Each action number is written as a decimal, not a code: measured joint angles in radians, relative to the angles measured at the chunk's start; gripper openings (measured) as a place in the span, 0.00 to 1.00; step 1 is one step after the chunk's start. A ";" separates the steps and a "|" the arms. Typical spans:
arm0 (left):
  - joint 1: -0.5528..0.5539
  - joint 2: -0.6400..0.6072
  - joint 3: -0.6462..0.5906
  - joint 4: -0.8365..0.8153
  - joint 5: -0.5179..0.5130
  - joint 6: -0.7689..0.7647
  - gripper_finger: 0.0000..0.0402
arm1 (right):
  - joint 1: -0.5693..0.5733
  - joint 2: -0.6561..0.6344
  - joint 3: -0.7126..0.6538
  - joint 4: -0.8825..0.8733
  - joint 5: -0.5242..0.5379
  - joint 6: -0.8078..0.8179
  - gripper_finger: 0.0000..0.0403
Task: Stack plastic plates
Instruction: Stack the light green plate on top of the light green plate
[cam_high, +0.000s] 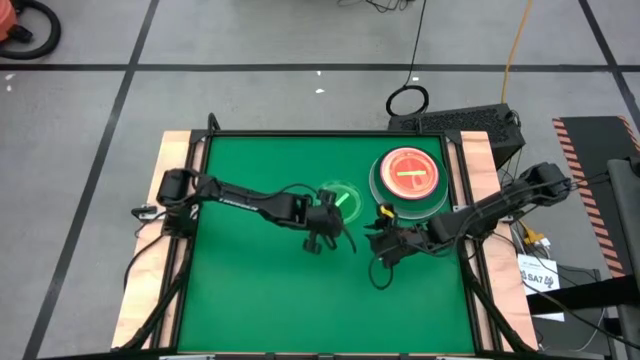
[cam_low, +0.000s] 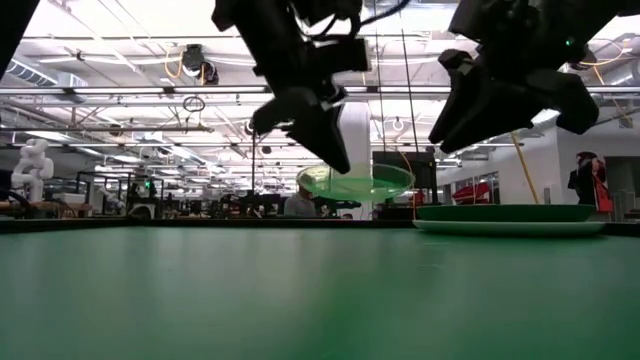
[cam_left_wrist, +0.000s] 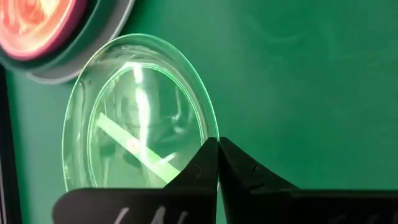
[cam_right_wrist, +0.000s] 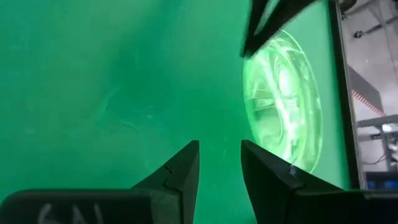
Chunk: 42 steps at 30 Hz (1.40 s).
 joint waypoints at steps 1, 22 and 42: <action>-0.010 0.000 0.007 -0.004 0.000 0.007 0.01 | -0.007 0.000 0.000 0.000 -0.014 -0.025 0.28; -0.096 0.000 0.022 -0.025 0.001 0.118 0.01 | -0.111 0.000 0.000 -0.007 -0.238 -0.240 0.22; -0.094 0.000 0.022 0.021 0.026 0.135 0.01 | -0.154 0.039 0.001 0.013 -0.332 -0.279 0.16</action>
